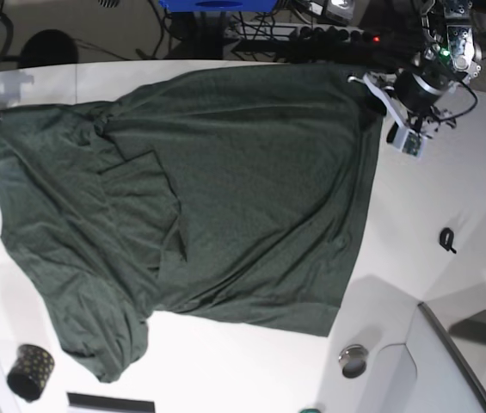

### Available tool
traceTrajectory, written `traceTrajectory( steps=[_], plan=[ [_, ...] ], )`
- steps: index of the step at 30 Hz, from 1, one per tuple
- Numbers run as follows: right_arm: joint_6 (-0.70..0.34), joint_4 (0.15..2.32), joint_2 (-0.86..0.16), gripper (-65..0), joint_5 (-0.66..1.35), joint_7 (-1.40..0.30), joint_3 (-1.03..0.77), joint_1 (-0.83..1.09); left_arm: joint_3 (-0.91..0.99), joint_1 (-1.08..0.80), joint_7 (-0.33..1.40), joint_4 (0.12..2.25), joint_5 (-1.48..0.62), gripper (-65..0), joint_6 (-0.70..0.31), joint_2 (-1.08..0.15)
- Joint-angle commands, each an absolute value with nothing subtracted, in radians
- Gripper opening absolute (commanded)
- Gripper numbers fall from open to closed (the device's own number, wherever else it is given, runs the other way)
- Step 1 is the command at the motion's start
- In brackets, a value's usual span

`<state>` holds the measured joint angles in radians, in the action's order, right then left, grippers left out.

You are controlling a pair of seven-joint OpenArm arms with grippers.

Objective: Layout the t-shirt on the table in an organized manner, then fold the t-shirt properly
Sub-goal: 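Pull the shirt hem with the left gripper to straighten it, then grasp the shirt hem corners with both grippers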

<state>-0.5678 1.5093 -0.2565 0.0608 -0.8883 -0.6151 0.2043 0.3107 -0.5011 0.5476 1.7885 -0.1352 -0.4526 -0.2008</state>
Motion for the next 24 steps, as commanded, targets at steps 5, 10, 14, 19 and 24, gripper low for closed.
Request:
traceTrajectory(
  steps=[5, 10, 14, 19, 24],
  plan=[
    [-0.57, 1.563, -0.234, -27.8, 0.07, -0.817, -0.613, 0.194, 0.312, -0.398, 0.541, 1.712, -0.134, -36.9, -0.45, -0.159],
    [-0.575, 1.586, -0.185, -64.2, 0.071, -0.819, -0.611, 0.189, 0.312, -0.344, 0.538, 1.572, -0.14, -36.9, -0.45, -0.137],
    [-0.688, 1.633, -0.105, -63.5, 0.084, -0.845, -0.547, 0.24, 0.314, -0.348, 0.536, 1.554, -0.14, -36.9, -0.45, -0.143],
    [-0.698, 1.673, -0.041, -64.1, 0.081, -0.839, -0.41, 0.274, 0.314, -0.346, 0.536, 1.554, -0.134, -36.9, -0.45, -0.154],
    [-0.698, 1.667, -0.038, -64.2, 0.081, -0.819, -0.318, 0.263, 0.314, -0.348, 0.536, 1.554, -0.134, -36.9, -0.449, -0.159]
  ],
)
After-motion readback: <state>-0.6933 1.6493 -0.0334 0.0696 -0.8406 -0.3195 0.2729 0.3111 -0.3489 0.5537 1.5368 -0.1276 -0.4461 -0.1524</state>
